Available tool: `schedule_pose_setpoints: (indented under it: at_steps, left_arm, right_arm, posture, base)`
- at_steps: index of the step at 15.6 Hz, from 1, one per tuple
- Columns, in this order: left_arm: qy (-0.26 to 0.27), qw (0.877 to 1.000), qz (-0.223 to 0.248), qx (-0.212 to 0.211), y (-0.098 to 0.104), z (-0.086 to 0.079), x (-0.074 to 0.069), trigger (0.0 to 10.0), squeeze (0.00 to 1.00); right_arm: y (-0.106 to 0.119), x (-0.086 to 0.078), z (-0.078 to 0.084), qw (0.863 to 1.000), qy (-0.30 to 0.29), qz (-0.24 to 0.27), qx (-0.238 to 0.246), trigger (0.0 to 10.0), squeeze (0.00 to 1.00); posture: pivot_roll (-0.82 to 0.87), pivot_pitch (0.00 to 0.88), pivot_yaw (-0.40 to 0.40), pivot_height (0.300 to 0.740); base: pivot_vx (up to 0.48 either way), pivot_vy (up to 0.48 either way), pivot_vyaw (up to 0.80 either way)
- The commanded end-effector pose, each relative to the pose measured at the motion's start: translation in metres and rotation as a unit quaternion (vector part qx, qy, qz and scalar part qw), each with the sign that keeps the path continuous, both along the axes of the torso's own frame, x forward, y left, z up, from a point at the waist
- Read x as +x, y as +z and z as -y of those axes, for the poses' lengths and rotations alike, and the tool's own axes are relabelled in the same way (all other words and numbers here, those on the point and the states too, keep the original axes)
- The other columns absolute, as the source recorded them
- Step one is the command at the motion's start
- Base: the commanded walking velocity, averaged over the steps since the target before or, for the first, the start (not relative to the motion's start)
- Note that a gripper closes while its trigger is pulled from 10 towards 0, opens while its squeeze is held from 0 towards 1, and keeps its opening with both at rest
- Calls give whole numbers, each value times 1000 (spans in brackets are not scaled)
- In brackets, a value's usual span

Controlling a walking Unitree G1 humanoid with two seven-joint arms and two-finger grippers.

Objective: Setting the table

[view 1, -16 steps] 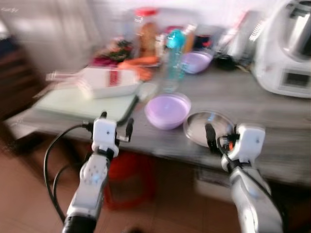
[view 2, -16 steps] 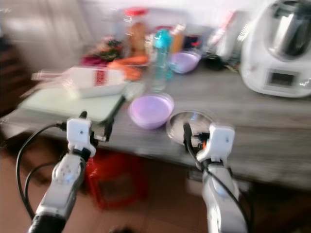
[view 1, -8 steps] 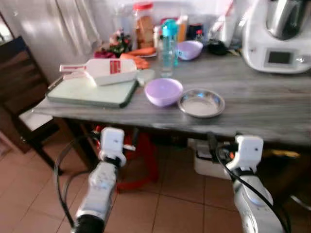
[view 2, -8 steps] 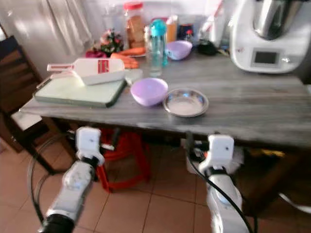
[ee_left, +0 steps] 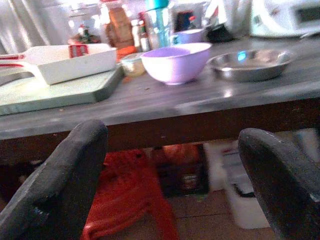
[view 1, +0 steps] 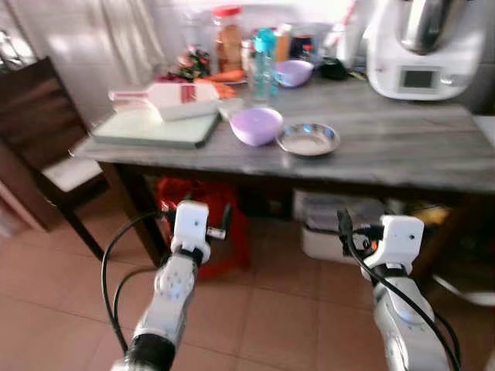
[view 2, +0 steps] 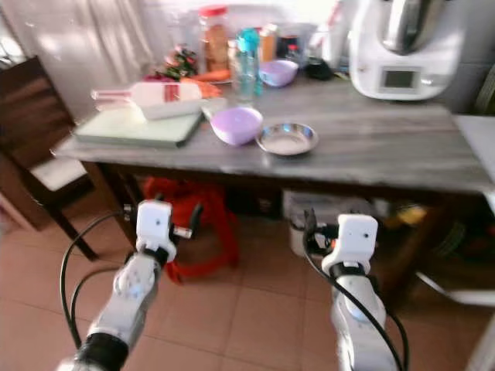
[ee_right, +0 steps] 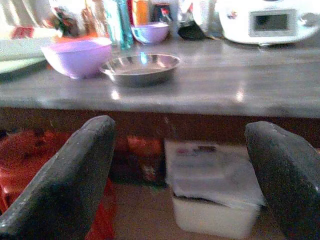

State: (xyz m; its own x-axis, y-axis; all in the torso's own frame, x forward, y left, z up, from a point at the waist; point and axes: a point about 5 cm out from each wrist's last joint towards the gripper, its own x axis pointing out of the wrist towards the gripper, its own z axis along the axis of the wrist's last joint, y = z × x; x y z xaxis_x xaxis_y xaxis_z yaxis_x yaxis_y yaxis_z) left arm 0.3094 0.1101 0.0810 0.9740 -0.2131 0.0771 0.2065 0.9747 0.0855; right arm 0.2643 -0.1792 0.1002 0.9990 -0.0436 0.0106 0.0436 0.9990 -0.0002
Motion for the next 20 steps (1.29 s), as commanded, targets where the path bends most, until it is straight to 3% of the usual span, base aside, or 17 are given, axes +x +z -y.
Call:
schedule_pose_setpoints:
  at_steps: [1,8,10,20]
  left_arm:
    - [12,1000,9,1,3,-7,3,10000,0]
    - [-4,1000,1,3,-1,-4,6,10000,0]
    - [-5,1000,3,-1,1,-1,8,10000,0]
    - [-10,1000,5,0,-1,-2,7,10000,0]
  right_arm:
    - [7,4,-9,1000,14,15,4,10000,0]
    - [5,4,-5,1000,-2,15,8,10000,0]
    - [6,4,-5,1000,-1,18,8,10000,0]
    - [2,5,-6,1000,2,14,-4,10000,0]
  posture:
    - [-43,0,64,740]
    - [-63,0,66,740]
    - [-63,0,68,740]
    - [-51,0,72,740]
  base:
    - [0,0,0]
    - [0,0,0]
    - [0,0,-622]
    - [0,-291,0]
